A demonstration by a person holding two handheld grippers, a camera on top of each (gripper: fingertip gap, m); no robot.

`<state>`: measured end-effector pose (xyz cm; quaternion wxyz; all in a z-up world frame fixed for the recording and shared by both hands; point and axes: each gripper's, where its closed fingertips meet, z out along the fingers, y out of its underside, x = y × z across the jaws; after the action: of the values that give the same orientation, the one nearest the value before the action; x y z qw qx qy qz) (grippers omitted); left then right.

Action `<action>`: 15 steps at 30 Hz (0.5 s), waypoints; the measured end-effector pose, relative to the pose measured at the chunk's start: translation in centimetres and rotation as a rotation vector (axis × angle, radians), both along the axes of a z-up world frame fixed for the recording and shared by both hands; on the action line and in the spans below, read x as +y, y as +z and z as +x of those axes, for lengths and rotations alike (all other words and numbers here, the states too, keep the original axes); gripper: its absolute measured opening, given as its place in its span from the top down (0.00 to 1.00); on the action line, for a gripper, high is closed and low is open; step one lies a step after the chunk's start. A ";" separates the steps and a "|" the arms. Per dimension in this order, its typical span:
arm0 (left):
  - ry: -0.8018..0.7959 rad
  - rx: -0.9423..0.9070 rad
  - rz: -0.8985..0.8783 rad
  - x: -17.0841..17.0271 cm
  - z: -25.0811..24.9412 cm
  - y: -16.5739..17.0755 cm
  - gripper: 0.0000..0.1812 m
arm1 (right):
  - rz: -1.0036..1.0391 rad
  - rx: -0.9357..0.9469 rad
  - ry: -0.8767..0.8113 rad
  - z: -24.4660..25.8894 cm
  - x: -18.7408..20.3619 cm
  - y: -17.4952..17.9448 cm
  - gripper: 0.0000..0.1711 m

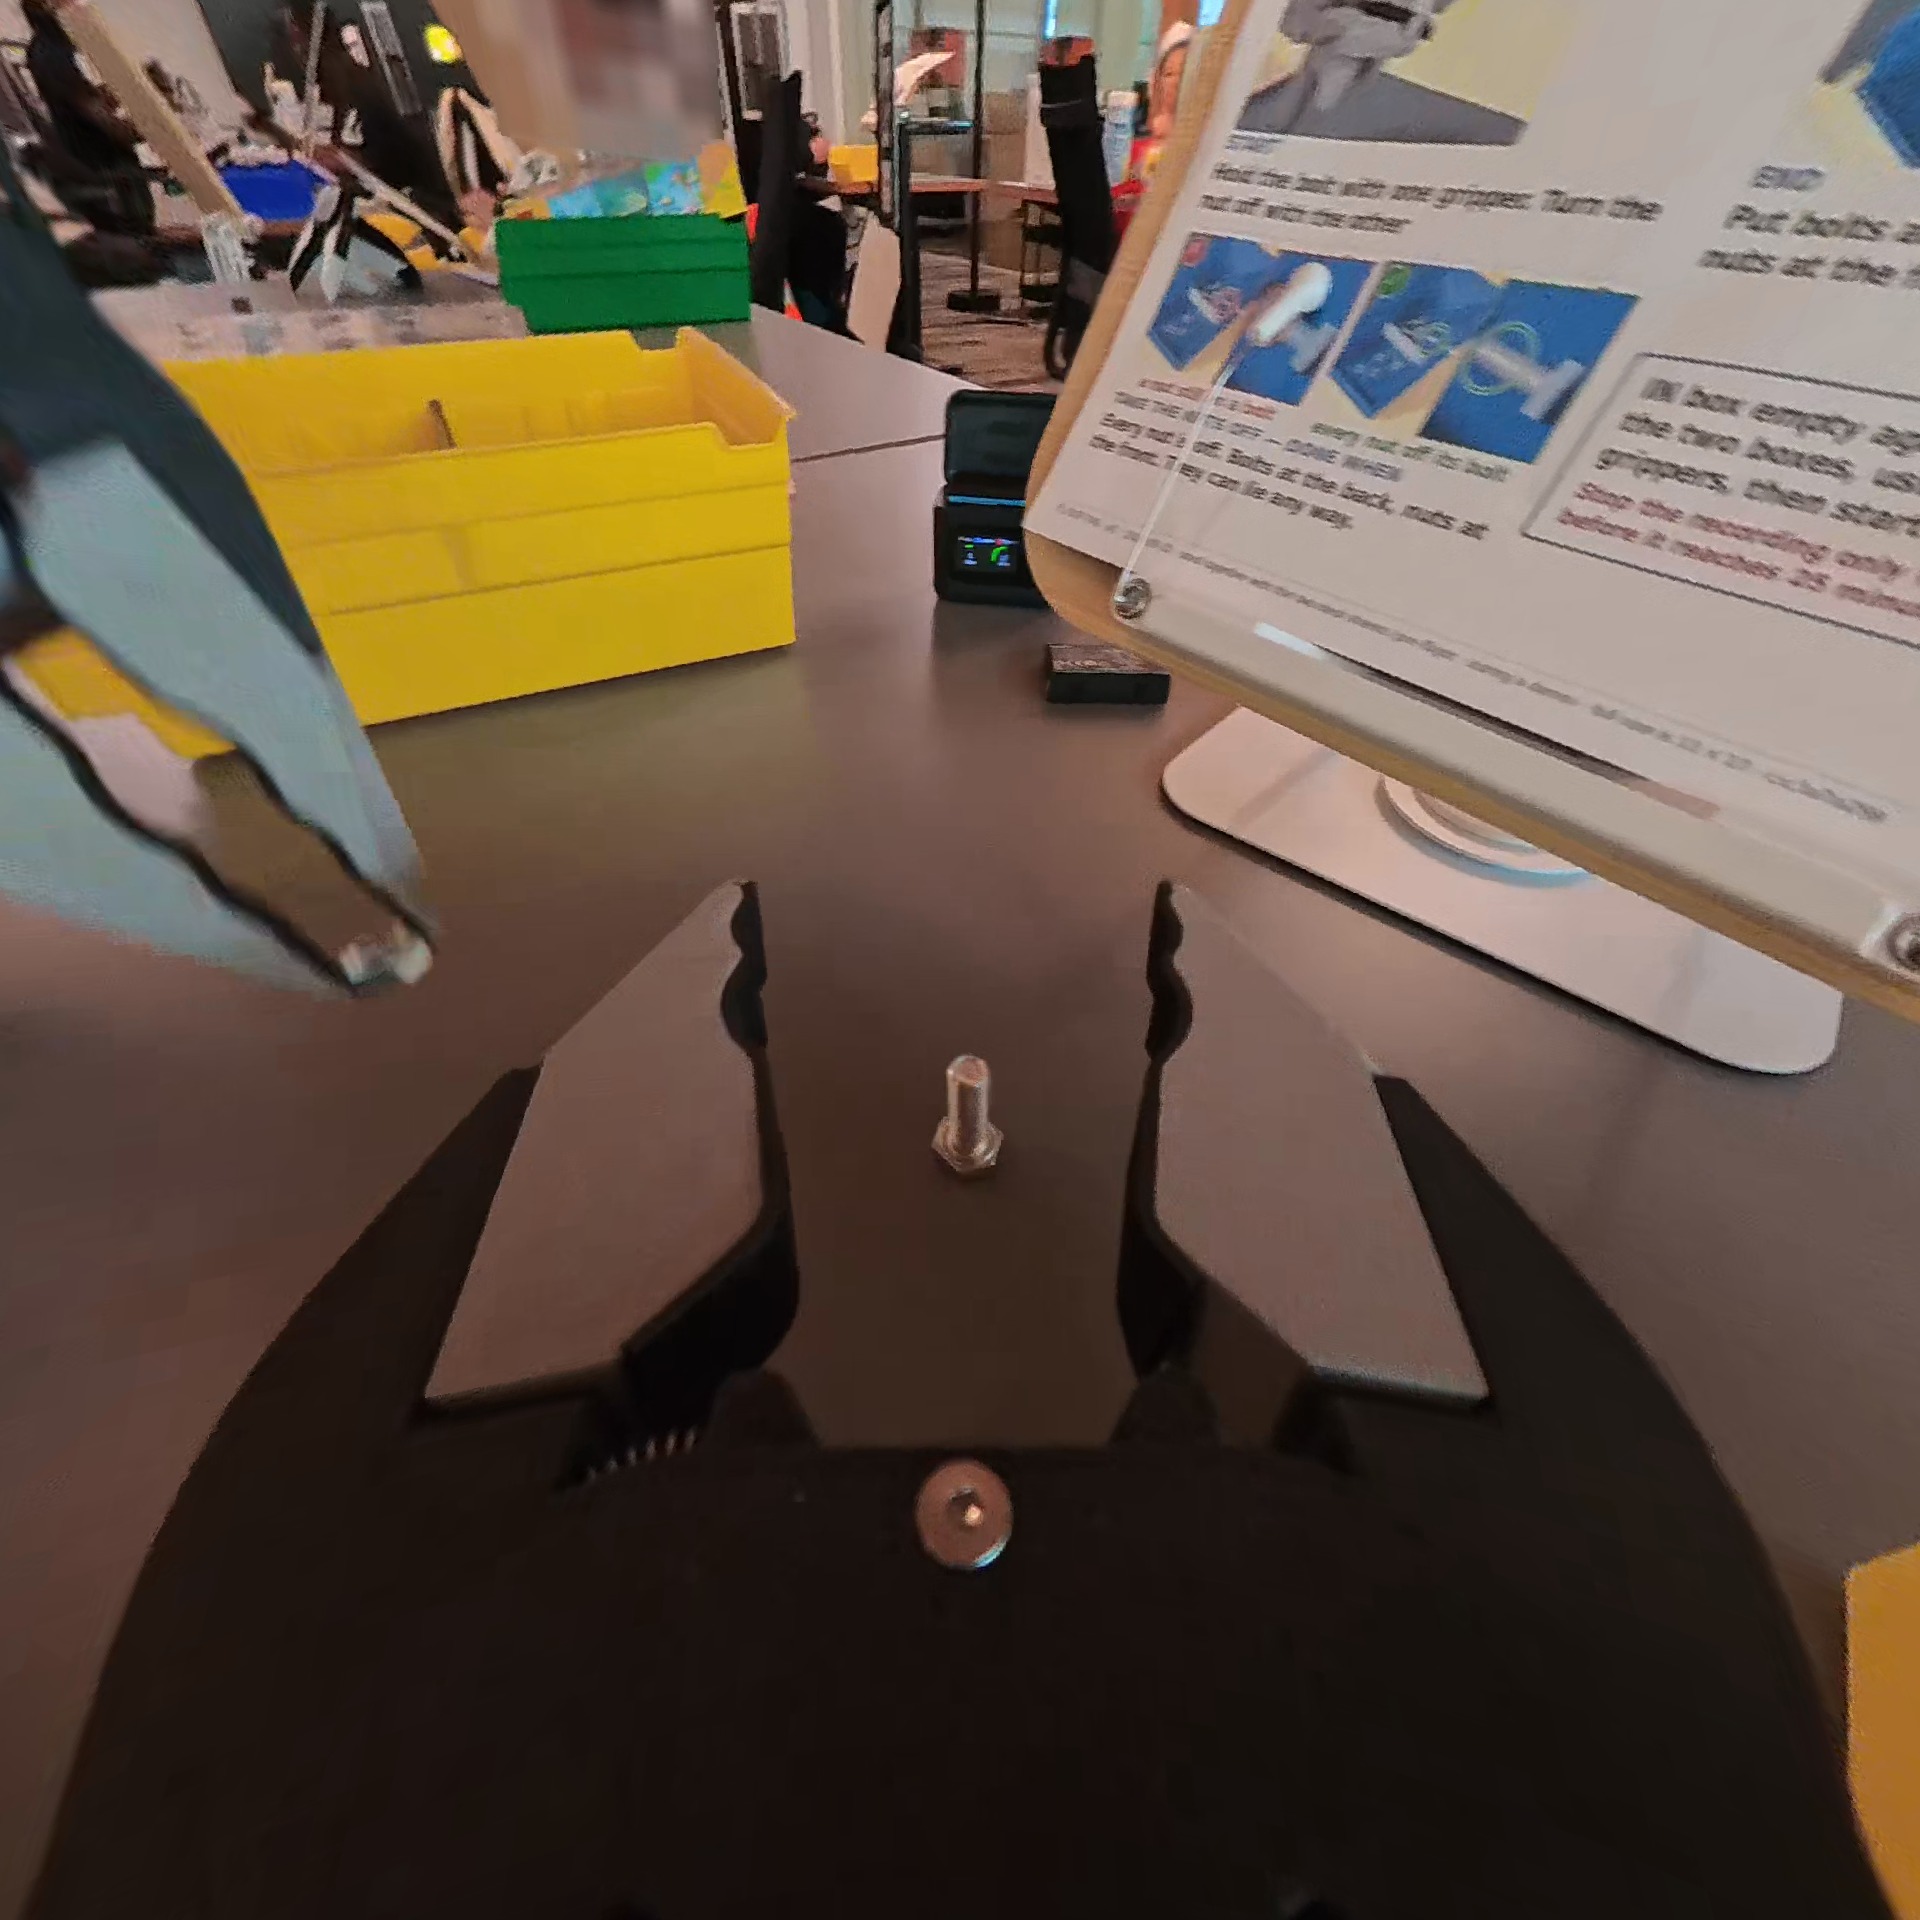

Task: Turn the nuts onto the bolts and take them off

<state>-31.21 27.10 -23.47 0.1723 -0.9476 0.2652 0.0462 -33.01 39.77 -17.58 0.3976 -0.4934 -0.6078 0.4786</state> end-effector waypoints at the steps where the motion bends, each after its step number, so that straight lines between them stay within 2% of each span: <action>1: -0.021 -0.009 -0.040 0.9 0.9 -1.4 0.91 | -0.009 -0.001 -0.014 0.1 0.4 0.0 0.59; 3: -0.049 -0.077 -0.139 1.7 2.6 -3.7 0.91 | -0.016 0.004 -0.039 0.2 1.2 0.1 0.59; 5: -0.052 -0.141 -0.166 2.8 3.4 -3.5 0.92 | -0.021 0.020 -0.046 0.4 1.6 0.4 0.59; 6: -0.038 -0.111 -0.181 3.2 2.9 -3.7 0.91 | -0.023 0.024 -0.045 0.4 1.6 0.5 0.60; 9: -0.051 -0.100 -0.160 4.1 2.9 -3.7 0.88 | -0.013 0.011 -0.035 0.2 1.5 0.3 0.60; 15: -0.048 -0.201 -0.057 3.9 3.2 -2.4 0.77 | 0.002 -0.019 -0.024 -0.1 1.4 -0.5 0.60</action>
<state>-28.06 31.04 -25.89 0.1720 -0.9453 0.2705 -0.0611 -33.08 41.18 -18.06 0.3982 -0.5047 -0.6059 0.4687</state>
